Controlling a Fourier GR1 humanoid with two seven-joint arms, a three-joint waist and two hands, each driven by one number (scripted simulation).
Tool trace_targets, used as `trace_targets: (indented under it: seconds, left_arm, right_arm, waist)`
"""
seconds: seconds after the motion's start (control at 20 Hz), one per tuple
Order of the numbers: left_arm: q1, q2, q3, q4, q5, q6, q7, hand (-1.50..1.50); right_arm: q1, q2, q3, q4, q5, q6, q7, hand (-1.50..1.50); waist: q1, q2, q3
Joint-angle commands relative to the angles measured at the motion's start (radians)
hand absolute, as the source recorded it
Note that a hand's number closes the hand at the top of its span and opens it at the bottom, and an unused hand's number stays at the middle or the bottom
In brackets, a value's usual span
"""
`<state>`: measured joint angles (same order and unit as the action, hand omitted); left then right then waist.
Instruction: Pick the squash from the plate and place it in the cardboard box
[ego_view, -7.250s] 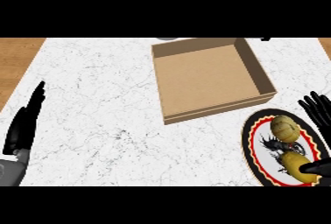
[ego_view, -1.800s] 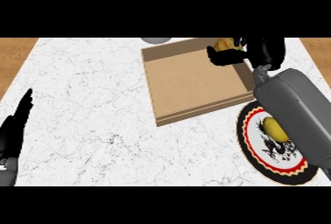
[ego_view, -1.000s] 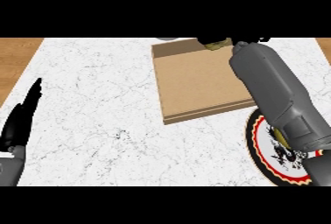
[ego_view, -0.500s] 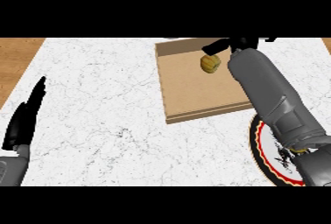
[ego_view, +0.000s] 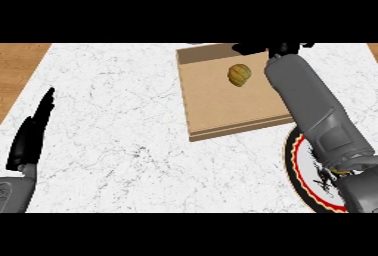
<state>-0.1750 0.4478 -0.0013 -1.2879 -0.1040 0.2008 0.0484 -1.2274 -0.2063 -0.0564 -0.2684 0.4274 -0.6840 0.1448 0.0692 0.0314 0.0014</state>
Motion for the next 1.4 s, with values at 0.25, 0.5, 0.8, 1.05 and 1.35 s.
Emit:
trace_targets:
  seconds: [0.25,0.5,0.8,1.05,1.35]
  left_arm:
    - [0.034,0.032,0.049,0.004,0.012,-0.024,0.003,0.00]
    - [0.091,0.011,0.034,-0.087,-0.019,0.004,0.041,0.00]
    - [0.138,0.009,0.076,-0.064,0.000,-0.018,-0.004,0.00]
    - [0.141,0.043,0.125,-0.037,0.020,-0.039,-0.004,0.00]
    - [0.123,-0.001,0.096,-0.058,-0.014,-0.025,0.011,0.00]
  right_arm:
    - [0.080,-0.051,-0.159,-0.119,-0.151,-0.035,-0.236,-1.50]
    - [0.176,-0.103,-0.220,-0.193,-0.225,0.030,-0.314,-1.50]
    - [0.393,-0.136,-0.189,-0.412,-0.245,0.086,-0.234,-1.50]
    - [0.581,-0.252,-0.172,-0.638,-0.265,0.211,-0.153,-1.50]
    - [0.846,-0.323,-0.156,-0.961,-0.318,0.371,-0.038,-1.50]
  waist:
    - [-0.043,-0.023,0.000]
    - [-0.057,-0.033,0.000]
    - [-0.091,-0.043,-0.002]
    - [-0.115,-0.049,-0.003]
    - [-0.102,-0.043,-0.003]
